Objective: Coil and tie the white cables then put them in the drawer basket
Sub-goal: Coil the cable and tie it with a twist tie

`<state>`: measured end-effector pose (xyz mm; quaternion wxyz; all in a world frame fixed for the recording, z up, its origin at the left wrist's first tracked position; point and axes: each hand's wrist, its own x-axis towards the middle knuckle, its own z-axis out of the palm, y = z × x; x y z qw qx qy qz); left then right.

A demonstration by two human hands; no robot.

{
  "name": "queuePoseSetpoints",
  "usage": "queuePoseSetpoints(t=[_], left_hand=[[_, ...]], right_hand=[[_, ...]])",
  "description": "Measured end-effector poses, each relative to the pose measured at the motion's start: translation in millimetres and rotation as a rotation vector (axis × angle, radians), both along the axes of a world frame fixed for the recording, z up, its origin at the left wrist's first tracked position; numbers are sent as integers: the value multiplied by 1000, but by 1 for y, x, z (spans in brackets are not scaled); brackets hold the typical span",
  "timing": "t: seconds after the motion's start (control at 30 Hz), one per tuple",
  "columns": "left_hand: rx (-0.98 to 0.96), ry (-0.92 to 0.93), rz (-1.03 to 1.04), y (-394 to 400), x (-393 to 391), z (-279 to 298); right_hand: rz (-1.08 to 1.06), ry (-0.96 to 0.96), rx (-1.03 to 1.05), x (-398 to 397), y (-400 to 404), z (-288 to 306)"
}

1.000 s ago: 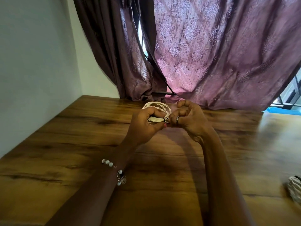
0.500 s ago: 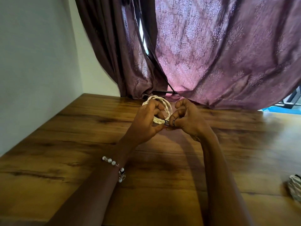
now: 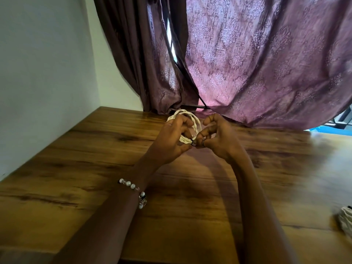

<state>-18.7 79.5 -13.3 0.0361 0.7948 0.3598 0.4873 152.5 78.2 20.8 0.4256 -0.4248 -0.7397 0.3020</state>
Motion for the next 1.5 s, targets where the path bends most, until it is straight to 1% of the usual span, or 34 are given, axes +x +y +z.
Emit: queuePoseSetpoints(t=[0.1,0.27,0.47,0.6,0.7,0.87,1.0,1.1,1.17,1.3,1.5], left_hand=[[13,-5,16,0,0,0],[-57,-72,-12,0,0,-1],[-103,-152,-32,-4,1,-1],[-108,-155,10,-4,-1,-4],[-128,-209,9,-7,-1,-2],[-78,-264,52,-6,-5,1],[6,-294,88,-3,-6,-1],[49,-303,104,-1,-5,-2],[53,-309,105,-1,-4,-1],[64,-312,119,-1,-3,-1],[147,-223,197,-2,-2,-2]], right_hand=[[-7,-42,57,-1,1,0],[-24,-170,218,-4,5,-3],[38,-151,337,0,10,-9],[39,-154,413,-4,18,-17],[22,-169,476,-3,24,-20],[-74,-208,576,-4,28,-24],[-21,-198,576,-11,32,-27],[-29,-181,596,-18,26,-26],[-43,-192,629,-19,24,-26],[-49,-187,623,-18,25,-25],[-65,-195,695,-19,19,-26]])
